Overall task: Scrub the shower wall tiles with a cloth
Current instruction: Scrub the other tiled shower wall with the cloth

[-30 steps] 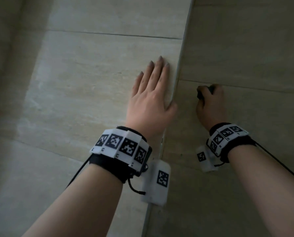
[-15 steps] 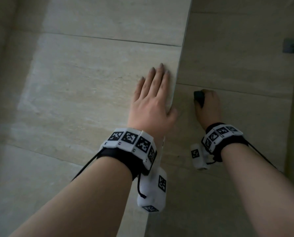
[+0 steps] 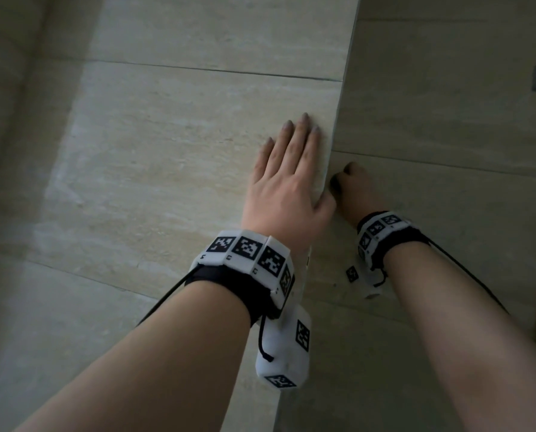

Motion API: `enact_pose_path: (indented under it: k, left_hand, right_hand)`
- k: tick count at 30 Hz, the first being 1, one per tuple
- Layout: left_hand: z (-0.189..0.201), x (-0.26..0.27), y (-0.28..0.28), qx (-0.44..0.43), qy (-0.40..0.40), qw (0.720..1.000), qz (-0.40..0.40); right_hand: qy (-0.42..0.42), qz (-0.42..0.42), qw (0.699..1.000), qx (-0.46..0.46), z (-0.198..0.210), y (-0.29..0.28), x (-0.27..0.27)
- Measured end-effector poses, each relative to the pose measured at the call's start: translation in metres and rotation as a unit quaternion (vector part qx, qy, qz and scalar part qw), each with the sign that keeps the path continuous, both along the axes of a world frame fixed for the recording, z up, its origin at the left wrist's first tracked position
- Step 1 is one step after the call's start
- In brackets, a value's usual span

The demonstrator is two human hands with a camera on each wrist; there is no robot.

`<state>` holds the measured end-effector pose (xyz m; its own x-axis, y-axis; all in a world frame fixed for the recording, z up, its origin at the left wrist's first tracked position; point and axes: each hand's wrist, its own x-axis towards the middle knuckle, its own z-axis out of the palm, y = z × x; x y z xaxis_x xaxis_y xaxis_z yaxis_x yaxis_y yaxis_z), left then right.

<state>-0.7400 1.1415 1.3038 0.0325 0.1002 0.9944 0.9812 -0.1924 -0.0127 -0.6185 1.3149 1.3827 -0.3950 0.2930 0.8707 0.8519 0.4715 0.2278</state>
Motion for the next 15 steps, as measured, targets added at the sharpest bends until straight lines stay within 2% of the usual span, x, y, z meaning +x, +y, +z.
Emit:
enact_pose_path:
  k: [2,4,7,9,11,13,15]
  left_hand:
    - [-0.001,0.0,0.0,0.004,0.0,1.0,-0.003]
    - [-0.001,-0.001,0.001,0.008,0.0,1.0,-0.003]
    - [-0.001,-0.001,0.002,0.006,0.001,1.0,0.002]
    - [-0.001,-0.001,0.001,0.007,0.003,1.0,0.005]
    - [-0.001,-0.001,0.001,0.007,0.002,1.0,0.001]
    - [-0.001,-0.002,0.0,0.008,0.002,1.0,-0.001]
    - [-0.001,-0.001,0.0,0.004,0.005,1.0,-0.001]
  right_hand:
    - [-0.09,-0.011,0.996,-0.002,-0.006,0.0,0.002]
    - [-0.112,-0.022,0.993,0.007,0.002,-0.003,0.011]
    - [0.003,-0.042,0.999,0.013,0.021,-0.005,0.029]
    - [0.038,-0.037,0.998,0.016,0.019,-0.003,0.031]
    - [-0.02,-0.021,1.0,0.004,0.005,-0.002,0.025]
    - [-0.124,-0.017,0.992,-0.014,-0.006,-0.002,0.021]
    - [-0.19,-0.036,0.981,-0.026,-0.001,-0.008,0.023]
